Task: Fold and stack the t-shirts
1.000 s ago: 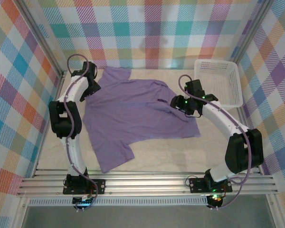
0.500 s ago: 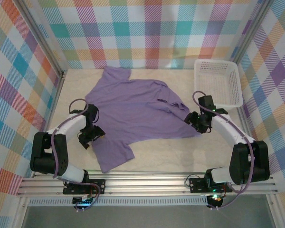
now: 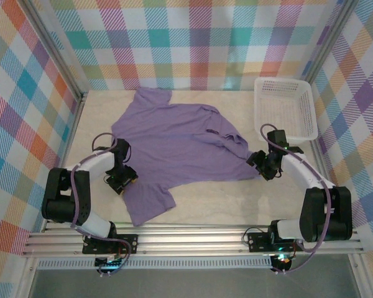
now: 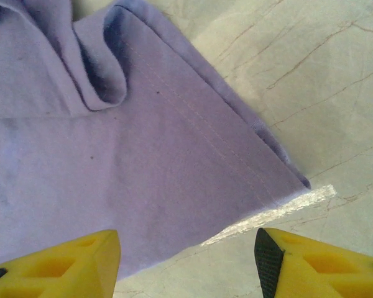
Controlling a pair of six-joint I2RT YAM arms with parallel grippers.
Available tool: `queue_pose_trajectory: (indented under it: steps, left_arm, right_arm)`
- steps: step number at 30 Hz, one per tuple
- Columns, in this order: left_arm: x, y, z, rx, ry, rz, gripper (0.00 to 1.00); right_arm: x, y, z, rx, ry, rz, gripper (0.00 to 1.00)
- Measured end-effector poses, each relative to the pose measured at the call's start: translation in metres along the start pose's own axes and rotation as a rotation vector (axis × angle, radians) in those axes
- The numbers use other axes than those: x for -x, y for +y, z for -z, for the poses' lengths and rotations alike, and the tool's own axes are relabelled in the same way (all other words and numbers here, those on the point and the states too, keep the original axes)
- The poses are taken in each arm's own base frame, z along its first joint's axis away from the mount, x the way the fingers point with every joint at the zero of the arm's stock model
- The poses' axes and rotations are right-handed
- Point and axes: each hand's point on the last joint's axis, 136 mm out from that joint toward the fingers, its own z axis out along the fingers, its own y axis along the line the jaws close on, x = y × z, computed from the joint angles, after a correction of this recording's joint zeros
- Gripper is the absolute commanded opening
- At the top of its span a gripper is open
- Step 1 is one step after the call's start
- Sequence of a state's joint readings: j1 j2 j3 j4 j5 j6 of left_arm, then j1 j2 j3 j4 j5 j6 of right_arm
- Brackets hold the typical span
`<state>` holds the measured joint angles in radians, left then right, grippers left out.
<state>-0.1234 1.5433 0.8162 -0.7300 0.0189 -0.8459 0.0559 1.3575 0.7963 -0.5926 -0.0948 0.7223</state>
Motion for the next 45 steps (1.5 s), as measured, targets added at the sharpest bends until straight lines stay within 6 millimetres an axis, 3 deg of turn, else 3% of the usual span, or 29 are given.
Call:
queue_pose_trajectory:
  steps: [4, 8, 16, 25, 30, 34, 37, 41, 43, 45]
  left_arm:
    - [0.007, -0.011, 0.000, -0.030, -0.020, 0.003, 0.07]
    - [0.015, -0.019, 0.003, -0.054, -0.053, 0.002, 0.00]
    - [0.022, -0.026, 0.004, -0.082, -0.081, -0.004, 0.00]
    - [0.029, -0.035, 0.028, -0.149, -0.142, -0.025, 0.00]
    - [0.032, -0.038, 0.034, -0.167, -0.155, -0.025, 0.00]
    - [0.032, -0.038, 0.034, -0.168, -0.156, -0.025, 0.00]
    - [0.032, -0.039, 0.037, -0.175, -0.160, -0.026, 0.00]
    - [0.037, -0.048, 0.054, -0.207, -0.179, -0.027, 0.00]
    - [0.044, -0.058, 0.076, -0.251, -0.211, -0.027, 0.00]
    - [0.054, -0.072, 0.110, -0.326, -0.264, -0.021, 0.00]
  right_arm:
    - [0.003, -0.008, -0.013, -0.029, 0.026, -0.027, 0.55]
    - [-0.002, -0.018, -0.024, -0.076, 0.070, -0.044, 0.54]
    - [-0.013, -0.026, -0.026, -0.078, 0.079, -0.072, 0.50]
    - [-0.014, -0.030, -0.012, -0.082, 0.027, -0.074, 0.59]
    - [-0.017, -0.035, -0.029, -0.108, 0.074, -0.087, 0.49]
    - [-0.019, -0.035, -0.033, -0.129, 0.091, -0.101, 0.27]
    - [-0.022, -0.020, -0.038, -0.089, 0.091, -0.073, 0.01]
    - [-0.017, 0.019, -0.027, -0.005, 0.058, 0.009, 0.00]
    - [-0.002, 0.051, -0.006, 0.067, 0.000, 0.055, 0.00]
    - [0.019, 0.091, 0.031, 0.174, -0.088, 0.108, 0.00]
